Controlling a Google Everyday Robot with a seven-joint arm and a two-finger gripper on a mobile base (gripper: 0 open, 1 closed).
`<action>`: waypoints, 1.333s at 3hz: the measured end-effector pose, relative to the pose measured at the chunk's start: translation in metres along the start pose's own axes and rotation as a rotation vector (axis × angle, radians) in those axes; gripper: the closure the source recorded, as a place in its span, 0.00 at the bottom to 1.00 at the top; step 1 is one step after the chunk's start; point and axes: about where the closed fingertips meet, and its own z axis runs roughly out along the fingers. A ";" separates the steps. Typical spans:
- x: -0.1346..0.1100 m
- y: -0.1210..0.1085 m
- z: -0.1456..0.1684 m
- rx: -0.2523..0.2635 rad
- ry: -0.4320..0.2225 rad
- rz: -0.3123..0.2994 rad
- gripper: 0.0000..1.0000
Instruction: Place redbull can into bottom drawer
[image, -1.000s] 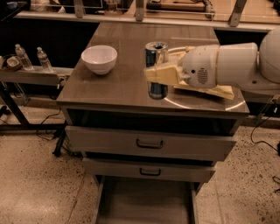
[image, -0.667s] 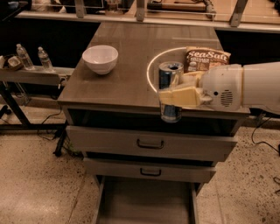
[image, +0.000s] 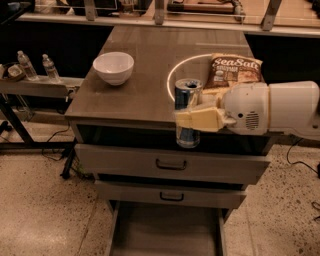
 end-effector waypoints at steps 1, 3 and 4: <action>0.037 0.033 0.007 -0.080 -0.026 0.014 1.00; 0.187 0.073 0.032 -0.183 -0.009 -0.108 1.00; 0.190 0.072 0.035 -0.181 -0.010 -0.114 1.00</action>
Offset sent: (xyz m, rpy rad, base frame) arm -0.1216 0.0105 -0.1825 0.0121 -0.1163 0.2281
